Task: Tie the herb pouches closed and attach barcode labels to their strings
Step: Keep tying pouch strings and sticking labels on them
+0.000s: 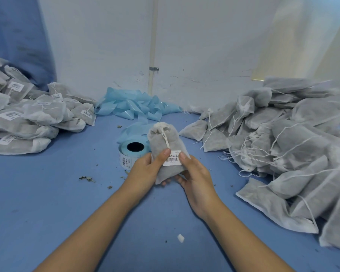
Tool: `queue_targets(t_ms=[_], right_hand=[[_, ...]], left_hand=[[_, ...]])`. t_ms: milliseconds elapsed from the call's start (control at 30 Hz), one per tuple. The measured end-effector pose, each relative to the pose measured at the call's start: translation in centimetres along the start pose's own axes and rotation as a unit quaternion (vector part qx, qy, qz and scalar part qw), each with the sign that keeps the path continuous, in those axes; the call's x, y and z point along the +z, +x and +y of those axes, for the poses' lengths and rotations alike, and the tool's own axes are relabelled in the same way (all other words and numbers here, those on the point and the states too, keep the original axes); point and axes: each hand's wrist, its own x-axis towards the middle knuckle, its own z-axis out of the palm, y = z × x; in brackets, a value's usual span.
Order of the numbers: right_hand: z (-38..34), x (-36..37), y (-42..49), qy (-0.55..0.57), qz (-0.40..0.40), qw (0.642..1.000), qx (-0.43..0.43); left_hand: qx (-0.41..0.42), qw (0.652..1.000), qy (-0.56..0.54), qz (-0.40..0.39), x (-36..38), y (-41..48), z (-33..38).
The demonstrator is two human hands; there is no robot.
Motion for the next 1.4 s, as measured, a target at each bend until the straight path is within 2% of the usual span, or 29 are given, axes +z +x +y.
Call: queue_targets(t_ms=[167, 433, 533, 567, 633, 700, 833, 967, 1067, 1133, 1200, 1300, 1400], right_hand=[[0.2, -0.2, 0.2, 0.008, 0.017, 1.000, 0.010], [0.0, -0.4, 0.3, 0.049, 0.030, 0.998, 0.015], [-0.1, -0.3, 0.3, 0.024, 0.045, 0.999, 0.014], [0.0, -0.3, 0.3, 0.008, 0.047, 0.999, 0.013], [0.0, -0.2, 0.2, -0.018, 0.043, 0.999, 0.013], [0.0, -0.2, 0.2, -0.022, 0.039, 0.999, 0.012], [0.0, -0.3, 0.3, -0.013, 0.040, 0.999, 0.019], [0.0, -0.4, 0.3, 0.005, 0.049, 0.998, 0.029], [-0.1, -0.6, 0.6, 0.070, 0.069, 0.994, 0.046], [-0.2, -0.9, 1.0, 0.114, 0.105, 0.987, 0.046], [-0.3, -1.3, 1.4, 0.123, 0.160, 0.979, 0.011], [-1.0, -2.5, 2.0, 0.027, 0.251, 0.964, -0.081], [-2.1, -3.6, 2.1, -0.016, 0.315, 0.941, -0.119]], left_hand=[[0.044, 0.997, 0.058, -0.023, -0.1, 0.0, -0.1], [-0.010, 0.995, -0.017, -0.102, -1.1, 0.3, 0.0], [-0.025, 0.991, -0.127, -0.044, -1.6, 0.9, 1.1], [-0.012, 0.979, -0.204, -0.002, -1.8, 1.2, 1.7], [0.029, 0.934, -0.354, 0.047, -2.7, 1.8, 2.6], [0.043, 0.905, -0.419, 0.064, -3.8, 2.0, 2.9], [0.025, 0.951, -0.304, 0.052, -3.6, 1.4, 2.9], [0.006, 0.980, -0.197, 0.022, -2.6, 1.2, 2.4], [-0.005, 0.994, -0.110, 0.023, -1.5, 0.8, 2.4], [-0.005, 0.998, -0.064, 0.021, -0.6, 0.5, 2.3], [-0.003, 0.999, -0.032, 0.013, 0.5, 0.4, 2.2], [0.002, 1.000, -0.016, -0.007, 2.3, 0.5, 2.3], [0.007, 1.000, -0.009, -0.019, 4.4, 1.0, 2.4]])
